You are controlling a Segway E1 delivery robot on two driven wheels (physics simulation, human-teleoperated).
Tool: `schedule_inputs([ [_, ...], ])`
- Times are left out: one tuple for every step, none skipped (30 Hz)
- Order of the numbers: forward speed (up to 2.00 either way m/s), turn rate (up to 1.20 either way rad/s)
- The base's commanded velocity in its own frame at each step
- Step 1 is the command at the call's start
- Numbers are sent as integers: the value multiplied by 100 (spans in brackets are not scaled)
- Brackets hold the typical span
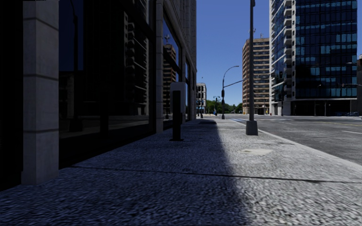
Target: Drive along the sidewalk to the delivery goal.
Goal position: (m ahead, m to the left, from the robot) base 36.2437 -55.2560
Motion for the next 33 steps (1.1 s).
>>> schedule_inputs([
  [200, 0],
  [200, -2],
  [200, -21],
  [200, -21],
  [200, -31],
  [200, -35],
  [200, -35],
  [200, -36],
  [200, -36],
  [200, -36],
  [200, -36],
  [200, -36],
  [200, -36],
  [200, -36],
  [200, -36],
  [200, -36],
  [200, -36],
  [200, -36],
  [200, -36],
  [200, -36],
  [200, -36],
  [200, -36],
  [200, -36],
  [200, -36],
  [200, -36],
  [200, -36],
  [200, -36],
  [200, -36],
  [200, -36],
  [200, -36],
  [200, -36],
  [200, -36],
  [200, -36],
])
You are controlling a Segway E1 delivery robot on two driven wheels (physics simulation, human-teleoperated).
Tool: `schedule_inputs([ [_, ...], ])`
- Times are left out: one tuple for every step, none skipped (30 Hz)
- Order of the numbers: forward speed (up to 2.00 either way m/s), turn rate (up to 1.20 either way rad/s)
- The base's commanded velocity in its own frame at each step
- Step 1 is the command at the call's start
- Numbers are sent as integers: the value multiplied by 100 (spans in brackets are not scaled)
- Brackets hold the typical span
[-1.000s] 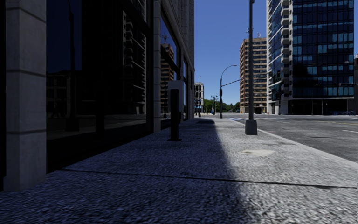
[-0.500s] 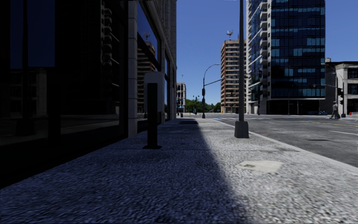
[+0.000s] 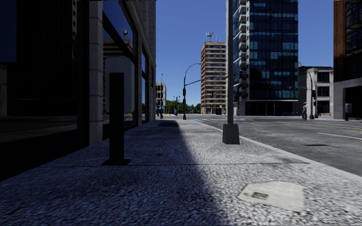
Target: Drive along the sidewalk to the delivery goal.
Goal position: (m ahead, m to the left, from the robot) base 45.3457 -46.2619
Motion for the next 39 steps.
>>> schedule_inputs([
  [200, -36],
  [200, -36],
  [200, -36],
  [200, -36],
  [200, -36],
  [200, -25],
  [200, -25],
  [200, 0],
  [200, 0],
  [200, 0],
  [200, 0],
  [200, 0],
  [200, 0],
  [200, 0],
  [200, 0],
  [200, 0],
  [200, 0],
  [200, 0],
  [200, 0],
  [200, 0],
  [200, 0],
  [200, 0],
  [200, 0],
  [200, 31],
  [200, 34],
  [200, 34],
  [200, 34],
  [200, 35],
  [200, 35],
  [200, 35],
  [200, 35],
  [200, 35],
  [200, 35],
  [200, 0],
  [200, 0],
  [200, 0],
  [200, 0],
  [200, 0],
  [200, 0],
])
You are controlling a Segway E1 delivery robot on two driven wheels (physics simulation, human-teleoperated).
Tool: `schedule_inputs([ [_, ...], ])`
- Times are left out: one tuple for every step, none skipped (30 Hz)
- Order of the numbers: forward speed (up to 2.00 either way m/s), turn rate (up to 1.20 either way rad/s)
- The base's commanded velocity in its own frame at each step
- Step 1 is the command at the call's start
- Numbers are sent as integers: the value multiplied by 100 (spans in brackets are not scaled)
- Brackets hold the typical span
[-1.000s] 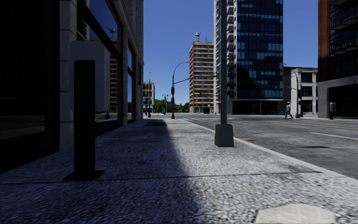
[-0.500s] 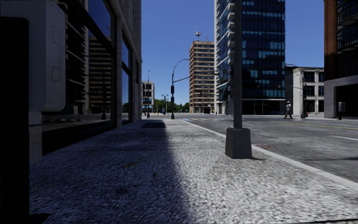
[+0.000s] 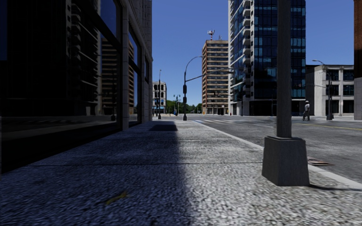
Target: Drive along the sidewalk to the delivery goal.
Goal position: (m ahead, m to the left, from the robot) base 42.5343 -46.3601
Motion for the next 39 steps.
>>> schedule_inputs([
  [200, 0],
  [200, 0],
  [200, 1],
  [200, 1],
  [200, 22],
  [200, 34],
  [200, 39],
  [200, 39],
  [200, 41],
  [200, 41],
  [200, 41],
  [200, 41],
  [200, 41],
  [200, 41],
  [200, 41],
  [200, 41],
  [200, 41],
  [200, 32],
  [200, 16],
  [200, 16],
  [200, 6],
  [200, 0],
  [200, 0],
  [200, 0],
  [200, 0],
  [200, 0],
  [200, 0],
  [200, 0],
  [200, 0],
  [200, 0],
  [200, 0],
  [200, 0],
  [200, 0],
  [200, 0],
  [200, 0],
  [200, 0],
  [200, 0],
  [200, 0],
  [200, 0],
])
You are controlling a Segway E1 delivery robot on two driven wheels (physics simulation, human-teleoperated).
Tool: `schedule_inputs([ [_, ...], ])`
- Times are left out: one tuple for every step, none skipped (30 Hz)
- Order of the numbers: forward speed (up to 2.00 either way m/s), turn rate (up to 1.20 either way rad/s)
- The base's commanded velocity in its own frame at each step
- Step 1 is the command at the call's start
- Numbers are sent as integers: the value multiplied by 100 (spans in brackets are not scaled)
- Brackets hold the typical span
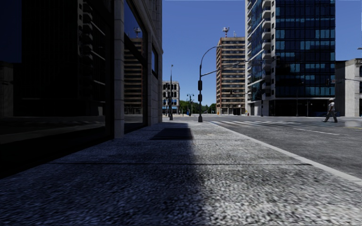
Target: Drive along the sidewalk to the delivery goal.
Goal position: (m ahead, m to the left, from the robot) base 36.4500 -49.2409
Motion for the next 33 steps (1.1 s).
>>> schedule_inputs([
  [200, 0],
  [200, 0],
  [200, 0],
  [200, 0],
  [200, 0],
  [200, 0],
  [200, 0],
  [200, 0],
  [200, 0],
  [200, 0],
  [200, 0],
  [200, 0],
  [200, 0],
  [200, 0],
  [200, 0],
  [200, 0],
  [200, 0],
  [200, 0],
  [200, 0],
  [200, 0],
  [200, 0],
  [200, 0],
  [200, 0],
  [200, 0],
  [200, 0],
  [200, 0],
  [200, 0],
  [200, 0],
  [200, 0],
  [200, 0],
  [200, 0],
  [200, 0],
  [200, 0],
])
